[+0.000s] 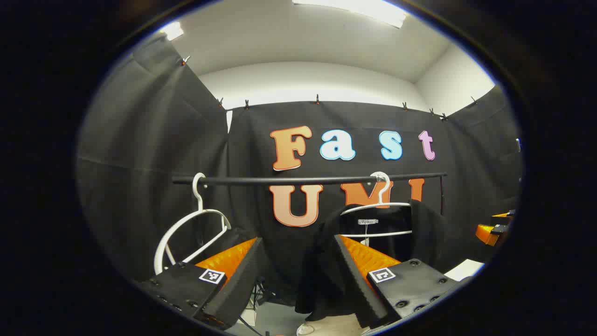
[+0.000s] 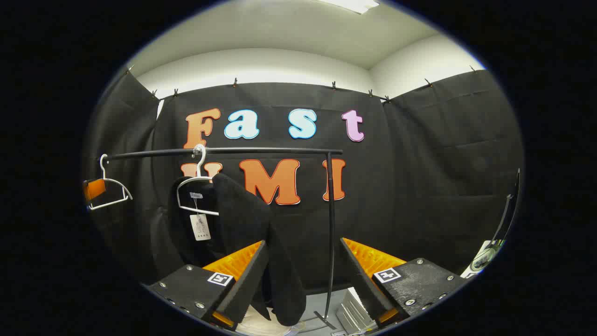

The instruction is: Grasp the clothes on the hanger with both hands and then place them into the laundry hamper below.

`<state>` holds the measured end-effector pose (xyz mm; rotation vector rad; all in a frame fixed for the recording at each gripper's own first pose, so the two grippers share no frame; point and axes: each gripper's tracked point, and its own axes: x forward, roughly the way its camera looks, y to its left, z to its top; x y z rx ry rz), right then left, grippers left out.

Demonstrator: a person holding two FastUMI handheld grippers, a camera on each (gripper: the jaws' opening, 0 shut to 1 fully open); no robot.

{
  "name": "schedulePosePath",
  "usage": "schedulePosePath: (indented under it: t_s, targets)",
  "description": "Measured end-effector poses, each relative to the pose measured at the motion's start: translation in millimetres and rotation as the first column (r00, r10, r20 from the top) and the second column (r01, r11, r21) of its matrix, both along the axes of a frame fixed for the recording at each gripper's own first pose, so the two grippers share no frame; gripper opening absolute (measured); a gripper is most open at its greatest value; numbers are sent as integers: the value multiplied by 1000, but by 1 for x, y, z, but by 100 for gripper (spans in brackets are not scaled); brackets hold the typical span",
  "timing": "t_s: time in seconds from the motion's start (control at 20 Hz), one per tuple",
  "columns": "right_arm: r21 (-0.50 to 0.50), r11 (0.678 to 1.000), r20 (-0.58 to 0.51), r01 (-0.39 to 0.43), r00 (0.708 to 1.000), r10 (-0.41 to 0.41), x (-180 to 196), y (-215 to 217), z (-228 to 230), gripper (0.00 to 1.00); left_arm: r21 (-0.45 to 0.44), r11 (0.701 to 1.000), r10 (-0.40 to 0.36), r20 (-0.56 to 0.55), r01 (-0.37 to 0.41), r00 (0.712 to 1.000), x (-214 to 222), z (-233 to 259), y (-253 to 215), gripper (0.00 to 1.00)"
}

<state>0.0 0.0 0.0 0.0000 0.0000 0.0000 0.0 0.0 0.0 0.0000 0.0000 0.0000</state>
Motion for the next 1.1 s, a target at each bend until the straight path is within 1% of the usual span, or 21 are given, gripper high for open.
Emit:
schedulePosePath:
  t_s: [0.15,0.2,0.25,0.35,0.4,0.45,0.5,0.55,0.7,0.8,0.85,0.95,1.0,1.1]
  targets:
    - [-5,1000,2,14,1000,-14,0,20,-4,94,-1,1000,-5,3,5,1000,13,-10,17,96]
    - [-10,1000,9,18,1000,-18,-1,25,-4,94,-4,1000,-6,9,6,1000,16,-11,22,99]
    - [-18,1000,15,24,1000,-24,-1,29,-4,94,-8,1000,-8,12,8,1000,18,-15,26,99]
    - [-27,999,5,40,999,-40,-2,36,-7,94,-14,1000,-15,-1,15,1000,24,-22,30,93]
    - [-23,999,1,41,999,-41,-3,40,-8,94,-13,1000,-20,-8,20,1000,26,-24,31,93]
    - [-19,999,-2,37,999,-38,-3,44,-9,94,-10,1000,-24,-16,24,1000,30,-27,31,99]
    - [-16,999,-2,38,999,-38,-3,44,-8,94,-12,1000,-26,-18,26,1000,31,-28,31,96]
    - [-16,999,-9,40,999,-40,-2,44,-9,94,-17,1000,-26,-19,25,999,31,-27,31,99]
    - [-27,999,-20,40,999,-41,-4,42,-10,94,-25,999,-34,-25,33,999,33,-31,26,99]
    - [-21,999,-29,25,999,-26,-6,47,-14,94,-32,999,-32,-35,31,999,32,-34,23,99]
    - [-17,1000,-32,20,999,-21,-7,49,-16,94,-35,999,-33,-36,31,999,31,-35,21,96]
    - [-7,1000,-33,19,999,-19,-6,48,-16,94,-35,999,-37,-38,36,999,28,-36,17,96]
    - [-5,1000,-38,13,999,-14,-6,49,-19,94,-34,999,-39,-37,37,999,27,-36,16,93]
    - [-1,1000,-48,5,999,-5,-5,53,-20,94,-40,998,-49,-38,47,998,29,-36,11,93]
